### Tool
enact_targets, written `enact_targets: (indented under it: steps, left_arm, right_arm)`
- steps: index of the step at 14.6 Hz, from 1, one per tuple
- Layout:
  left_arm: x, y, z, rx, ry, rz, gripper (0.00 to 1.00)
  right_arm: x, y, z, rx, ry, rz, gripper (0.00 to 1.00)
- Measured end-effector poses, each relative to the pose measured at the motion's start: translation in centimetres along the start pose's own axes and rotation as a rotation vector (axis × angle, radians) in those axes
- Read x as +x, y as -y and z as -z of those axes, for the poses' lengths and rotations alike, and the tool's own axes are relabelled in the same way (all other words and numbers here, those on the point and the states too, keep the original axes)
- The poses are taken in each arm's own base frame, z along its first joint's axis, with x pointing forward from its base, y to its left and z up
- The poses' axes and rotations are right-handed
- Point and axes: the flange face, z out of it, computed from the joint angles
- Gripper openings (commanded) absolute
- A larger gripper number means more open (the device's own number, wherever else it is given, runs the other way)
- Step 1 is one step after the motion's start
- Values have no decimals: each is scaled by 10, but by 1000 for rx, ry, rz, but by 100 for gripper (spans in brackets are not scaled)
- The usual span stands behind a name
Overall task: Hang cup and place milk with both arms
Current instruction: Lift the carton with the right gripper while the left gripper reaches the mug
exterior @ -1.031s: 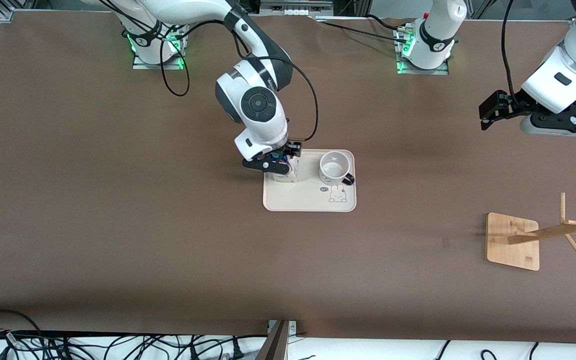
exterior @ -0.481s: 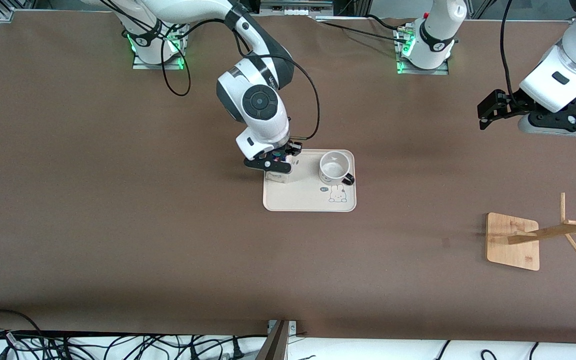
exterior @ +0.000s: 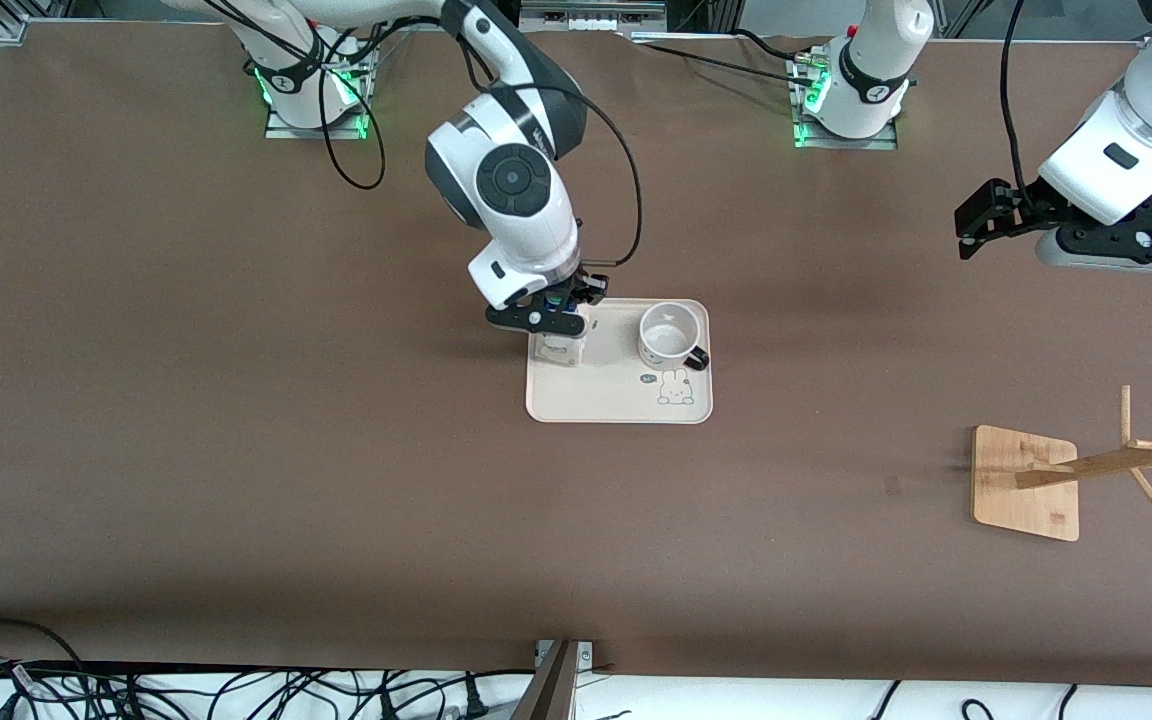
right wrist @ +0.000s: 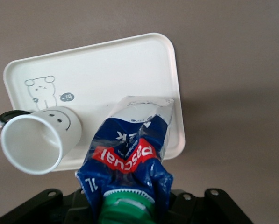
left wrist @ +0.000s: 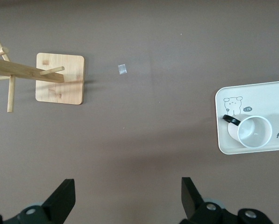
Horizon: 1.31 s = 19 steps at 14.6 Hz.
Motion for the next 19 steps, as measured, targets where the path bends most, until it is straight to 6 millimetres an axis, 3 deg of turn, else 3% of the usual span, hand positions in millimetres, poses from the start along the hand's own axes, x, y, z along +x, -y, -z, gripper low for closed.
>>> enact_targets:
  steps: [3, 6, 9, 13, 16, 19]
  left_arm:
    - [0, 0, 0, 0, 0, 0, 100]
    - [0, 0, -1, 0, 3, -2, 100]
    - [5, -2, -15, 0, 16, -7, 100]
    - [17, -23, -55, 1, 75, -43, 100]
    - [31, -35, -99, 0, 133, -73, 100]
    - [42, -39, -126, -6, 161, -108, 100]
  right_arm:
    - [1, -24, 63, -22, 0, -22, 28]
    - [32, -86, 123, -75, 7, -17, 28]
    - [73, -159, 164, -127, 46, 86, 28]
    - [114, -227, 174, -129, 88, 185, 28]
    - [134, -280, 171, -139, 172, 219, 28]
    - [159, -346, 168, -118, 219, 243, 28]
